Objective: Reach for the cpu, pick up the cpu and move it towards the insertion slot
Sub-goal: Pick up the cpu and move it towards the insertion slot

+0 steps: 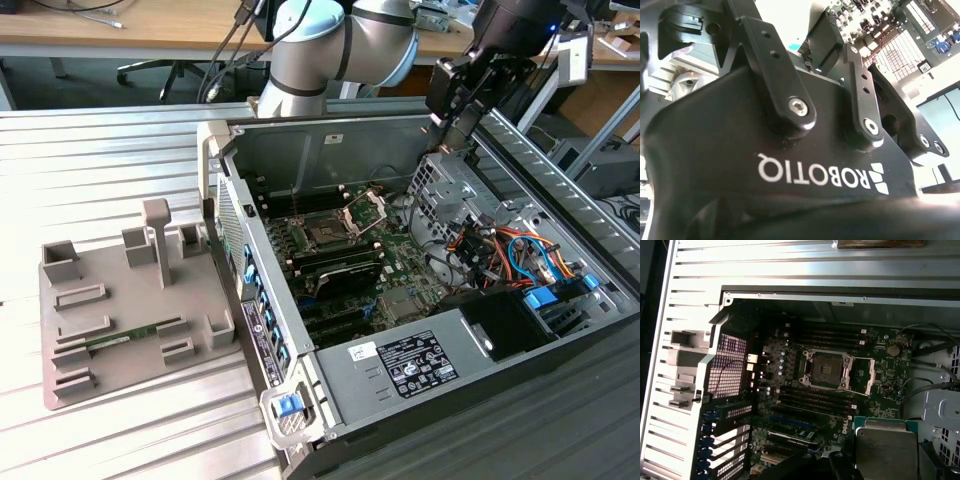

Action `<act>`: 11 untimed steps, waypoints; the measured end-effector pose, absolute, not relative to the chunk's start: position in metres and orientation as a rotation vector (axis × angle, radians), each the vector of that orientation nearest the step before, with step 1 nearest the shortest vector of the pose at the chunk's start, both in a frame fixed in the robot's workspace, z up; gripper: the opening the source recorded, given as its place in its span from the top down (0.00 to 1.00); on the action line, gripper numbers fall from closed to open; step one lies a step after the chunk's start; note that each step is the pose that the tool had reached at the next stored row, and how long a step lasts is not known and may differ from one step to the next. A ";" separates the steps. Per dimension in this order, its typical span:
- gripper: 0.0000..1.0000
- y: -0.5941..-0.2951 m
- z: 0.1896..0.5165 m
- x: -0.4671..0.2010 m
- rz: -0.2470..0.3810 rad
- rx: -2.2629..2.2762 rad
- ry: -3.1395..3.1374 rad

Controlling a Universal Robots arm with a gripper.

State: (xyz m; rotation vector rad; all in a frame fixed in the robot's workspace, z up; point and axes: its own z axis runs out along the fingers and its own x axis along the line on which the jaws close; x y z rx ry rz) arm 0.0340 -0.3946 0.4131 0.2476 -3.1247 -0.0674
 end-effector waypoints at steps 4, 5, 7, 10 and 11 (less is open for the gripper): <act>0.45 -0.395 0.413 0.035 -0.067 0.248 -3.125; 0.45 -0.395 0.413 0.036 -0.067 0.248 -3.125; 0.45 -0.395 0.413 0.036 -0.067 0.248 -3.125; 0.45 -0.395 0.413 0.038 -0.067 0.248 -3.125; 0.45 -0.395 0.413 0.038 -0.067 0.248 -3.125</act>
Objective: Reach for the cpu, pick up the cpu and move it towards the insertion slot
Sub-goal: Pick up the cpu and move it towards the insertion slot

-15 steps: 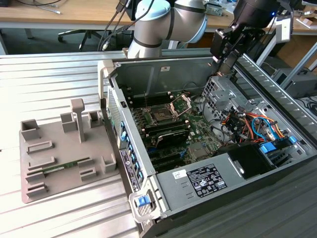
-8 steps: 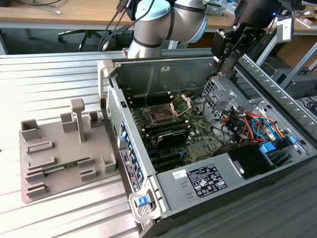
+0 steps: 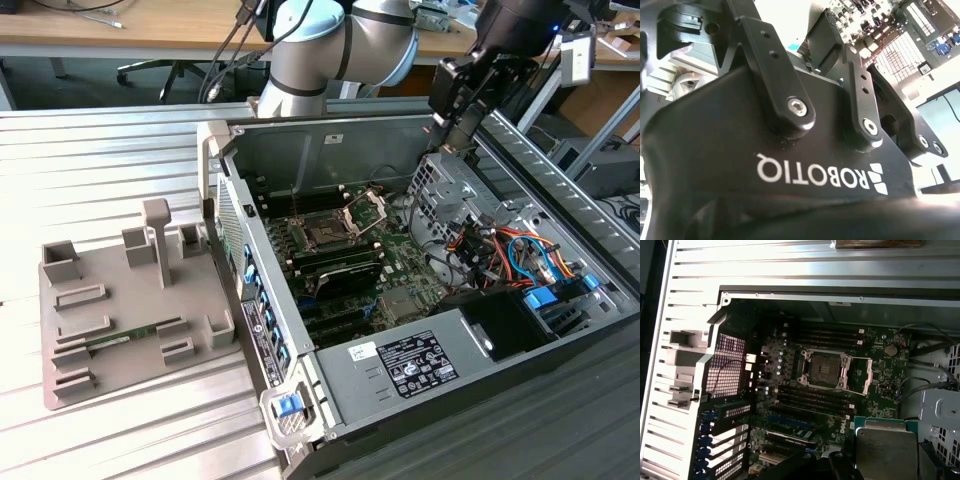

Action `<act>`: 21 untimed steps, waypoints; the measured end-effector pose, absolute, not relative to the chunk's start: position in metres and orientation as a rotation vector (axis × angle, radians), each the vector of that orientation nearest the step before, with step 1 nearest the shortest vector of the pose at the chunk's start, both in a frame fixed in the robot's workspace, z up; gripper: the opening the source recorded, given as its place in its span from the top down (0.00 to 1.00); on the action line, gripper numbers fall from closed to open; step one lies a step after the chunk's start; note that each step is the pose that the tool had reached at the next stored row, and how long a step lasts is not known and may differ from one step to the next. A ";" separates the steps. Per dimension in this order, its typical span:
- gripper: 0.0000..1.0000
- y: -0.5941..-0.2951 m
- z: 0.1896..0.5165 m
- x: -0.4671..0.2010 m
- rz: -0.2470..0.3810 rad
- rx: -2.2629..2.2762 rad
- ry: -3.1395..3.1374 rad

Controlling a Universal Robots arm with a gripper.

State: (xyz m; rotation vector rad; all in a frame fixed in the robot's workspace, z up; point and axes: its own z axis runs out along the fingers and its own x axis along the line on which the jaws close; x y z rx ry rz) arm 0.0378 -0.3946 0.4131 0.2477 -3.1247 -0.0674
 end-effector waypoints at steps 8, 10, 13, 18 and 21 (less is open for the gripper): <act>0.45 -0.395 0.413 0.038 -0.067 0.248 -3.125; 0.45 -0.395 0.412 0.037 -0.067 0.248 -3.125; 0.45 -0.395 0.412 0.037 -0.067 0.248 -3.125; 0.45 -0.395 0.410 0.036 -0.067 0.248 -3.125; 0.45 -0.395 0.410 0.036 -0.067 0.248 -3.125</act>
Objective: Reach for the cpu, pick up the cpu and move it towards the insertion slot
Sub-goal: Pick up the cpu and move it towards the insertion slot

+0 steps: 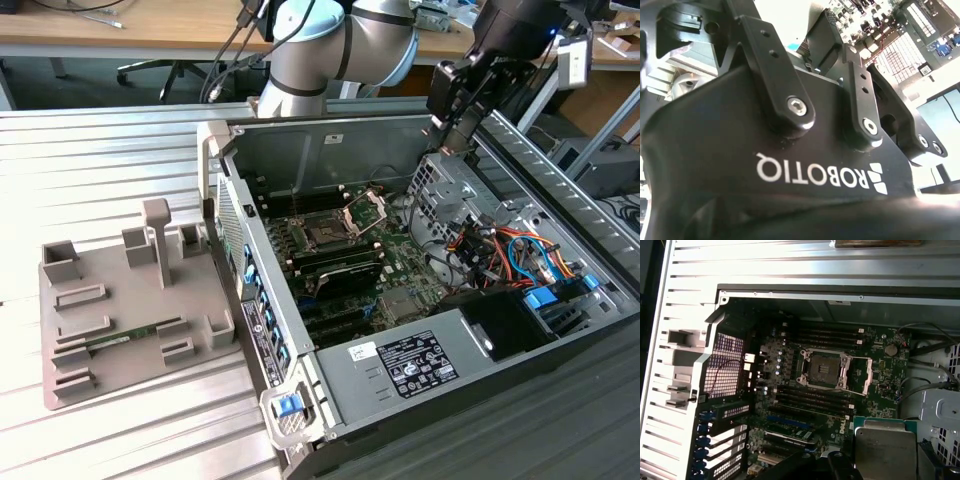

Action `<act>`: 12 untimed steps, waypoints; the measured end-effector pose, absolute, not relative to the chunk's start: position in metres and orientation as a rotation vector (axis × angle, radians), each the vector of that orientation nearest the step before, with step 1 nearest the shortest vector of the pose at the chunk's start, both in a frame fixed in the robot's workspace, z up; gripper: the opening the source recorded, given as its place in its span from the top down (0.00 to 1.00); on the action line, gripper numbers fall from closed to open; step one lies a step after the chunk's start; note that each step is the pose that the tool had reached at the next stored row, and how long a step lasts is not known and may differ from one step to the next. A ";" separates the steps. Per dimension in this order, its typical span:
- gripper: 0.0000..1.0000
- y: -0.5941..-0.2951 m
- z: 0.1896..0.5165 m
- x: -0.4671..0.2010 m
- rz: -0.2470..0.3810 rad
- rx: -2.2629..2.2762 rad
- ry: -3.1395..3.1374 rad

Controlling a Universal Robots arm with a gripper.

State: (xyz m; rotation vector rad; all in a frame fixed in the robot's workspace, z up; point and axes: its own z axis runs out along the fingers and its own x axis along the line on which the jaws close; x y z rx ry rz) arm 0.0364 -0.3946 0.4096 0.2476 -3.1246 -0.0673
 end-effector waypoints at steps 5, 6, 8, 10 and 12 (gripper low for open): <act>0.45 -0.395 0.409 0.036 -0.067 0.248 -3.125; 0.45 -0.395 0.409 0.036 -0.067 0.248 -3.125; 0.45 -0.395 0.408 0.036 -0.067 0.248 -3.125; 0.45 -0.395 0.407 0.036 -0.067 0.248 -3.125; 0.45 -0.395 0.407 0.036 -0.067 0.248 -3.125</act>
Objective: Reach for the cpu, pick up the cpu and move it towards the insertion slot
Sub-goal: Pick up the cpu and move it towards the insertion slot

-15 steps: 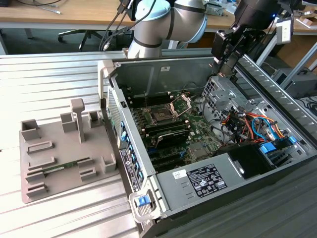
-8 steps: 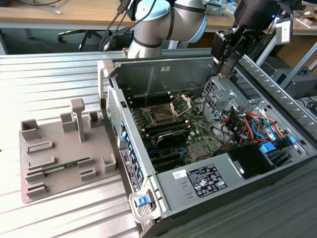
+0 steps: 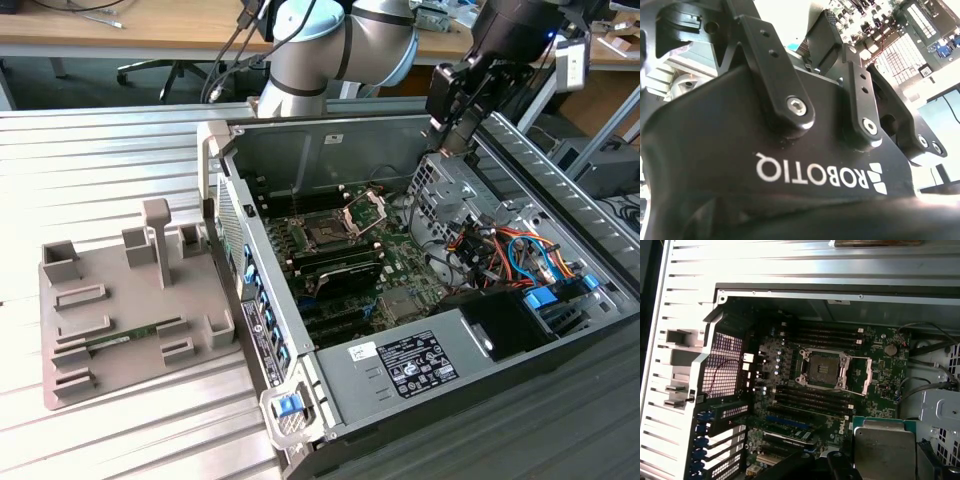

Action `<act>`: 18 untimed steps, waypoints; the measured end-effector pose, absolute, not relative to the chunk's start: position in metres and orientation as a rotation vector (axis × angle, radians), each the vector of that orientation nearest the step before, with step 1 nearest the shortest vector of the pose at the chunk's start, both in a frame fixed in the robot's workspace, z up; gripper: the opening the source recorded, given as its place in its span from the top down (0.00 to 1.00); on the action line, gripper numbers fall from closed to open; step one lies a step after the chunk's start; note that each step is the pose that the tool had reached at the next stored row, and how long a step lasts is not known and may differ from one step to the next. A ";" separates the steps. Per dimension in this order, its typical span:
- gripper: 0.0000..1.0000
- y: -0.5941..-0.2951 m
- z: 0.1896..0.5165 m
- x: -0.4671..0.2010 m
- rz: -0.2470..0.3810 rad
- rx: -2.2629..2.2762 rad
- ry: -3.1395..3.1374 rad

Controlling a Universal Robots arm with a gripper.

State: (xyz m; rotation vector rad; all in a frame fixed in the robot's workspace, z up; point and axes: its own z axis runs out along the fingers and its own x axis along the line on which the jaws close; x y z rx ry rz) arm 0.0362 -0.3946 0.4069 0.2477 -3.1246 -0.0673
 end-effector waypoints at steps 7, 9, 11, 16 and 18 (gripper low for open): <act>0.45 -0.395 0.405 0.036 -0.067 0.248 -3.125; 0.45 -0.395 0.404 0.036 -0.067 0.248 -3.125; 0.45 -0.395 0.404 0.036 -0.067 0.248 -3.125; 0.45 -0.395 0.403 0.036 -0.067 0.248 -3.125; 0.45 -0.395 0.402 0.036 -0.067 0.248 -3.125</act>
